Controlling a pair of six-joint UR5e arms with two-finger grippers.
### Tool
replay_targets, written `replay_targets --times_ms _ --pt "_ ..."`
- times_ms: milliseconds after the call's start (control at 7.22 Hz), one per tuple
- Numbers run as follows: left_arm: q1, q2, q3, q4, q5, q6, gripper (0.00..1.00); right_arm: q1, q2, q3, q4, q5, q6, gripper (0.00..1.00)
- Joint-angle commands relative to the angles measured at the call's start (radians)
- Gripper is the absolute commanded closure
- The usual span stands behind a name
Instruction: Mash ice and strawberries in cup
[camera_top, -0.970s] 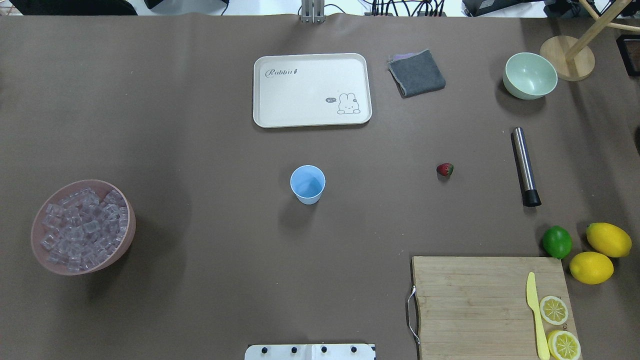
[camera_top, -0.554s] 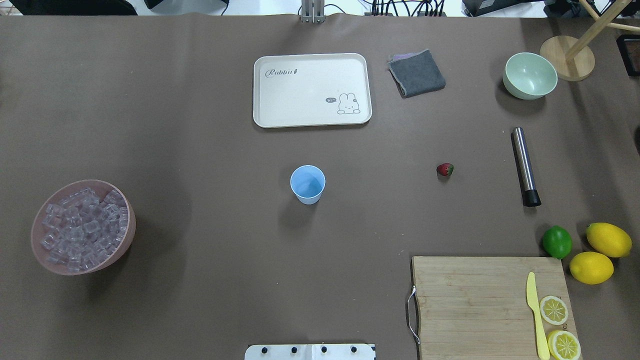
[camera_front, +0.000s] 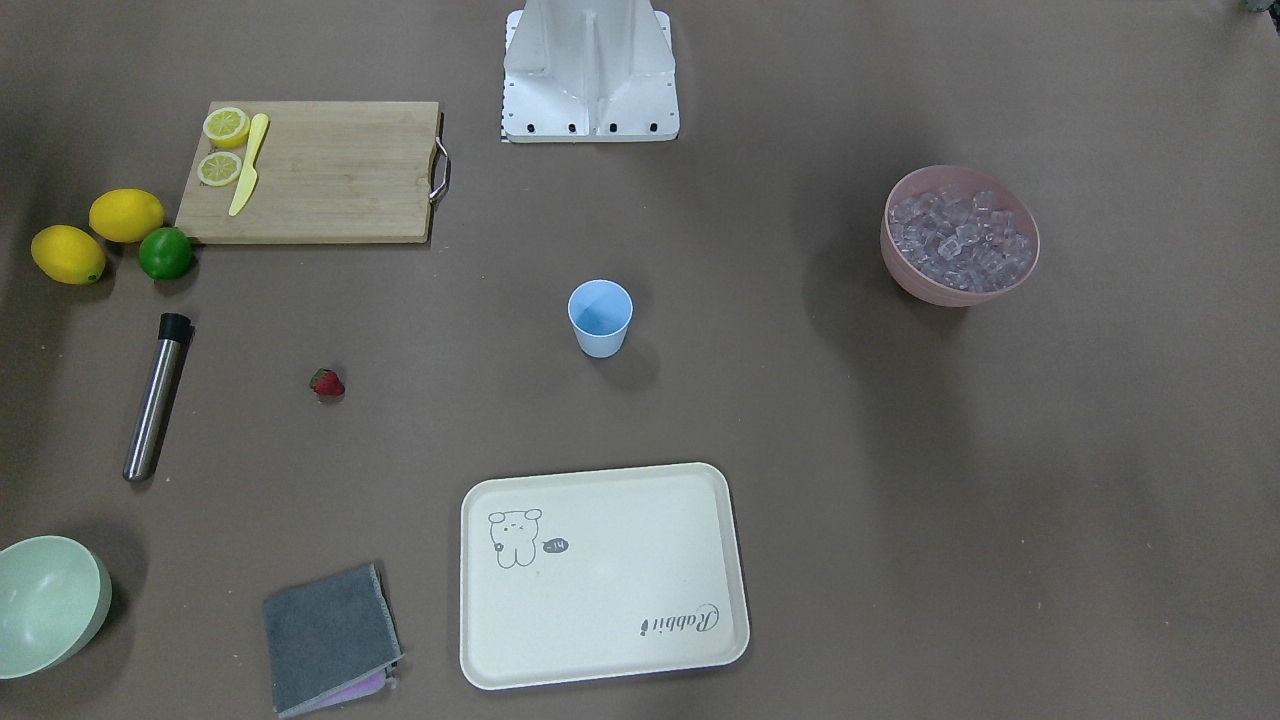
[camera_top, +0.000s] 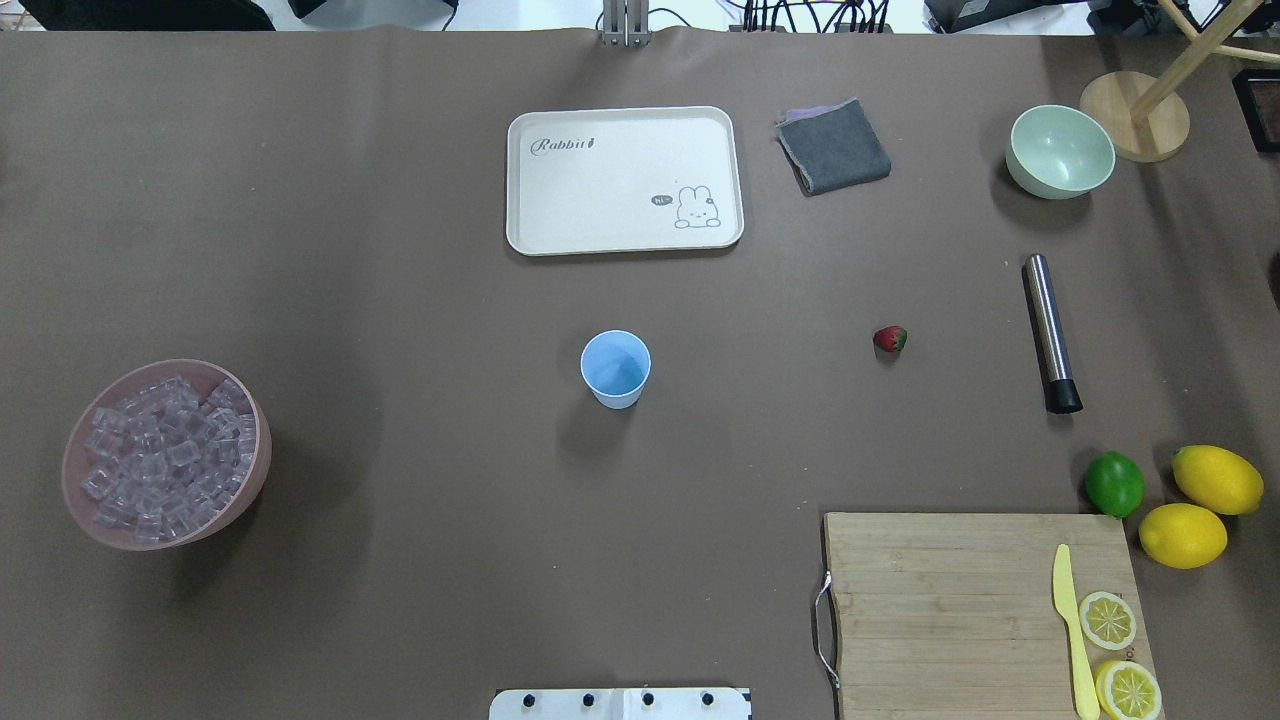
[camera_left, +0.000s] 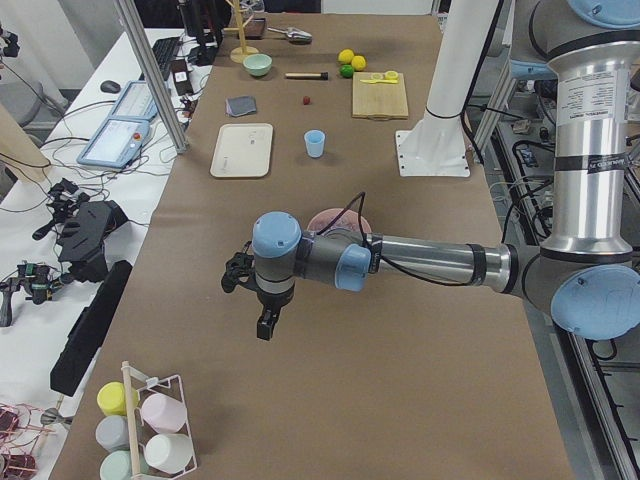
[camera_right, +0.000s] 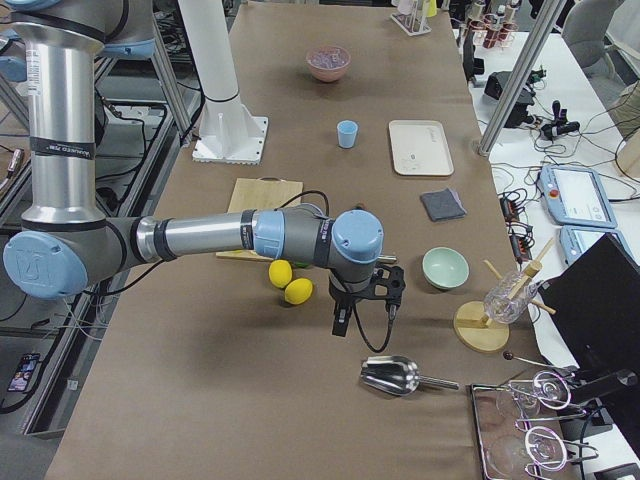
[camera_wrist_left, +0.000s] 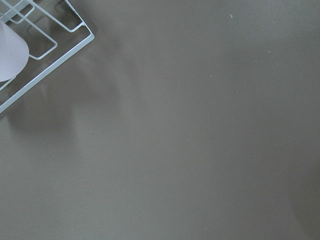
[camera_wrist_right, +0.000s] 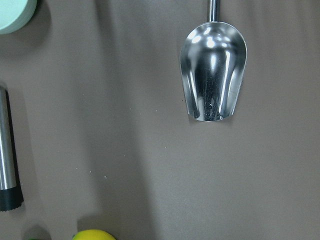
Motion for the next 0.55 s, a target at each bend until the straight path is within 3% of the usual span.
replay_targets --times_ms 0,416 --pt "0.000 0.000 0.000 0.000 0.000 -0.001 0.02 0.000 0.000 0.001 0.000 0.000 0.000 0.00" --pt "0.000 0.000 0.005 0.000 0.000 0.002 0.02 0.000 0.000 -0.001 0.000 0.002 0.001 0.00"
